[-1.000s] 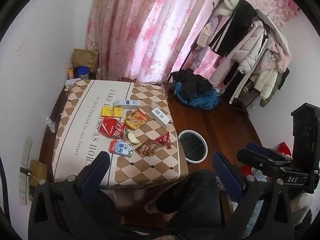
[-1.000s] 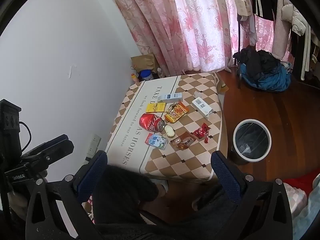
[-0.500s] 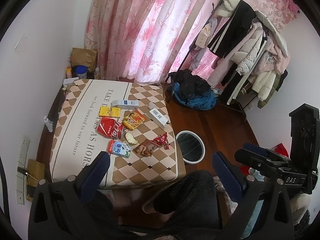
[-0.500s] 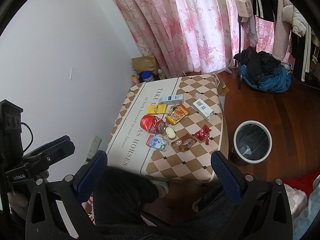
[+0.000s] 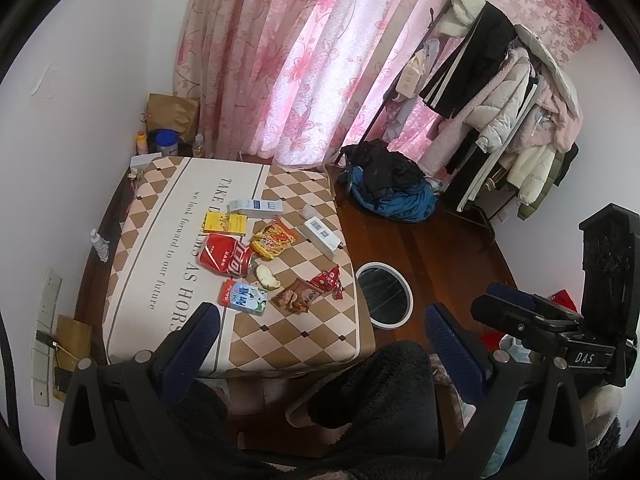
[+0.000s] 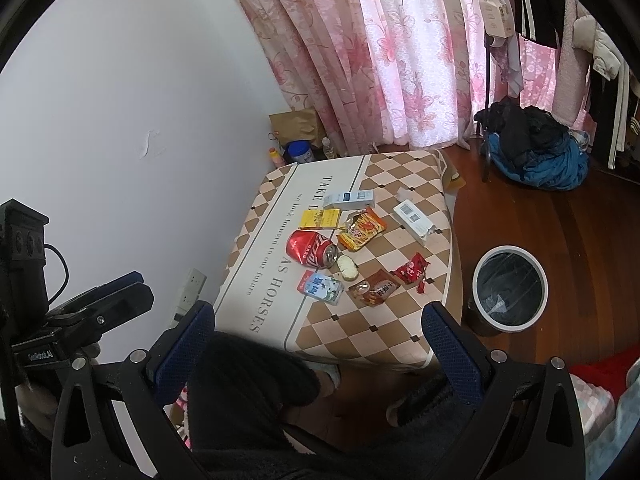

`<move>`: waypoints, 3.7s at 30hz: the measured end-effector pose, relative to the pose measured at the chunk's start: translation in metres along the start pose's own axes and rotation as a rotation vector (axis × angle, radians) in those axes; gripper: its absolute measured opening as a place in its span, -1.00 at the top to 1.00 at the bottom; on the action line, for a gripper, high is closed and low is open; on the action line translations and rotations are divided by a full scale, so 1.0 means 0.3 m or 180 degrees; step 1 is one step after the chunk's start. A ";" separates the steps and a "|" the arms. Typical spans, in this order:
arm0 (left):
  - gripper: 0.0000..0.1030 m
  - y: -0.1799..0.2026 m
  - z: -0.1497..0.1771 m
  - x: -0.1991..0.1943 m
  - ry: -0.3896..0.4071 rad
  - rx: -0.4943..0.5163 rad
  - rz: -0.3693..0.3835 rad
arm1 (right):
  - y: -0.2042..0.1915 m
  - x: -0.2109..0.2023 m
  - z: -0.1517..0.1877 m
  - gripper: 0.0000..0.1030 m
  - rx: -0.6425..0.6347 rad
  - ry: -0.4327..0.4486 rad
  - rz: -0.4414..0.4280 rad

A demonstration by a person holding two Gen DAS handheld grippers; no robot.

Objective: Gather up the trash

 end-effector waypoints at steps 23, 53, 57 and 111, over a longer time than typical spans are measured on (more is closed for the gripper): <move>-1.00 -0.017 0.003 -0.009 0.0037 0.0035 0.0009 | -0.024 0.015 -0.001 -1.00 -0.0052 0.0025 -0.0037; -1.00 0.009 0.012 -0.007 0.0033 0.0062 0.0008 | -0.023 0.014 0.008 -1.00 -0.0026 0.0032 -0.0035; -1.00 -0.046 -0.005 0.059 0.0133 0.0125 -0.0488 | -0.008 0.027 0.005 -1.00 0.0036 0.0020 0.0001; 0.22 -0.535 -0.159 1.166 -0.0687 -0.0589 -0.1046 | 0.712 1.258 0.095 0.65 0.1443 -0.0926 0.0634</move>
Point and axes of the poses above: each gripper's, at about its wrist camera, not at the fingertips, and x roughly the way its jaws point, y to its right, z to its underside, the point moved 10 cm from there along x, roughly the way its jaws point, and after that the axes turned 4 degrees about -z, right-handed, at the moved point
